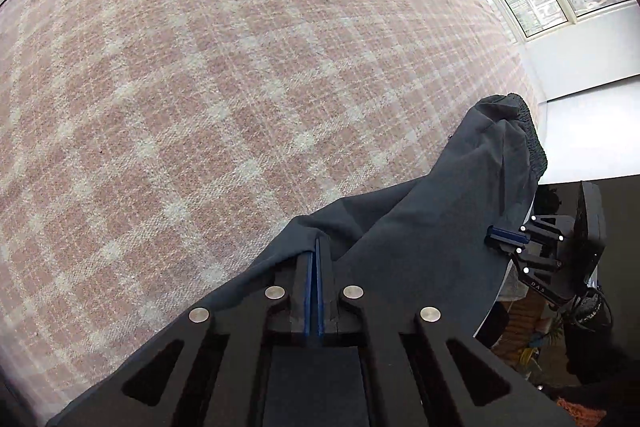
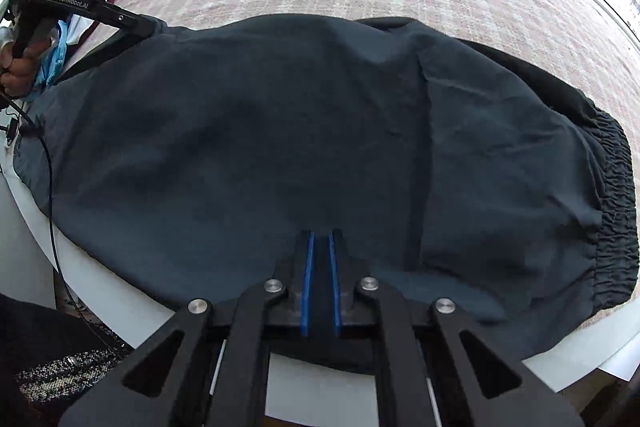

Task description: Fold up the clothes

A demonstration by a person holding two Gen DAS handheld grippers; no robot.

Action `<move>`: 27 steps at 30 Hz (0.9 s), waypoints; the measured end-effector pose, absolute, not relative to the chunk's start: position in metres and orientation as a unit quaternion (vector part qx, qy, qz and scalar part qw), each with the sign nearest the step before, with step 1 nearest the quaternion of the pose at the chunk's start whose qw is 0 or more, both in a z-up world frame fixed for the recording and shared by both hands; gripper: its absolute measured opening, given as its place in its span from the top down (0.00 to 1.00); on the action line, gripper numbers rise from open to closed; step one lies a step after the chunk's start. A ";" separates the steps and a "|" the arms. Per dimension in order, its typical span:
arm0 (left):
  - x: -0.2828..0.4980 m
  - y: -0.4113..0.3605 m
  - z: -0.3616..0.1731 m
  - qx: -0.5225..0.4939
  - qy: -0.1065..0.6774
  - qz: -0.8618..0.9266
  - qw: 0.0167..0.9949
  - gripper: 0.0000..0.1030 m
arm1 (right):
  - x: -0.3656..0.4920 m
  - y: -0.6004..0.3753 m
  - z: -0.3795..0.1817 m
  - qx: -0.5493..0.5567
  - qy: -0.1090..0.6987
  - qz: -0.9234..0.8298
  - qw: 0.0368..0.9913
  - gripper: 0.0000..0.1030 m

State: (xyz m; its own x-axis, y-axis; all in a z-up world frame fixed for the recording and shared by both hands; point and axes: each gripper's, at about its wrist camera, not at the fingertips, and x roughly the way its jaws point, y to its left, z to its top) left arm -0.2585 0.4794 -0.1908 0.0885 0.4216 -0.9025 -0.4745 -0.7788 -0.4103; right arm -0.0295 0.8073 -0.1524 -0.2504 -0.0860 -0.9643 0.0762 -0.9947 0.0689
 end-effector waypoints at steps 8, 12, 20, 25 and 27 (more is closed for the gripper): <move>-0.291 0.451 -0.188 -0.651 -0.041 0.701 0.290 0.95 | -0.031 0.801 -0.154 0.611 0.004 -0.790 0.051 0.92; -0.279 0.446 -0.184 -0.657 -0.031 0.686 0.312 0.84 | -0.035 0.794 -0.153 0.612 0.019 -0.789 0.050 0.92; -0.264 0.483 -0.193 -0.674 0.008 0.654 0.344 0.67 | -0.044 0.783 -0.148 0.614 0.039 -0.787 0.045 0.92; -0.263 0.501 -0.205 -0.679 -0.001 0.645 0.350 0.98 | -0.049 0.779 -0.144 0.610 0.053 -0.790 0.039 0.92; -0.262 0.506 -0.204 -0.670 0.006 0.657 0.346 1.00 | -0.052 0.777 -0.143 0.608 0.055 -0.791 0.038 0.92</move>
State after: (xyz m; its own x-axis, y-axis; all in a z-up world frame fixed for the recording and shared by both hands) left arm -0.2619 0.5065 -0.2039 0.1367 0.4467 -0.8842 -0.4632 -0.7601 -0.4557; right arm -0.0515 0.7769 -0.1429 -0.2566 0.0066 -0.9665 0.1268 -0.9911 -0.0404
